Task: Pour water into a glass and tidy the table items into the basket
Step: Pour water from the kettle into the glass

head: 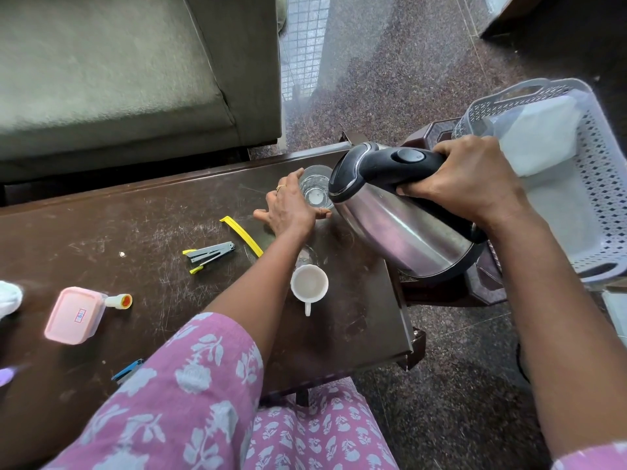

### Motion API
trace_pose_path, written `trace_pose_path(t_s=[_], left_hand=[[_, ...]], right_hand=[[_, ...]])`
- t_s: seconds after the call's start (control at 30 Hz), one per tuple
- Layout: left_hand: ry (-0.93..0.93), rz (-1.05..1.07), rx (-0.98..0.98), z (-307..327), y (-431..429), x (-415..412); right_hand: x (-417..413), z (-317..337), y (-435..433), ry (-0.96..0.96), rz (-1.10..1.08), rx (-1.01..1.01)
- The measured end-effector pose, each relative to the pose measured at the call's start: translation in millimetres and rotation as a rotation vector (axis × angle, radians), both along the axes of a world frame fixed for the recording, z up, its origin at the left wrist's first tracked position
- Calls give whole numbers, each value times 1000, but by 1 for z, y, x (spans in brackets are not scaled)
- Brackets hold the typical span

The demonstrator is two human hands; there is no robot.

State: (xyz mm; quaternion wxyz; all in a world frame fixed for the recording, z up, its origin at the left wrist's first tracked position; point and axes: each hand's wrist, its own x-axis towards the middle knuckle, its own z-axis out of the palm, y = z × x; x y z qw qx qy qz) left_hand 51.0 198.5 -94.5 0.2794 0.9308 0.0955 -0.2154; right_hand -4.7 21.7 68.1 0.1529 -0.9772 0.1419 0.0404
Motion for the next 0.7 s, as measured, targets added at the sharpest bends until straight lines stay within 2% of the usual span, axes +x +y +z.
trace_pose_path(t_s=[0.7], left_hand=[[2,3,-6,0,0,0]], right_hand=[[5,1,0,26,-17,7]])
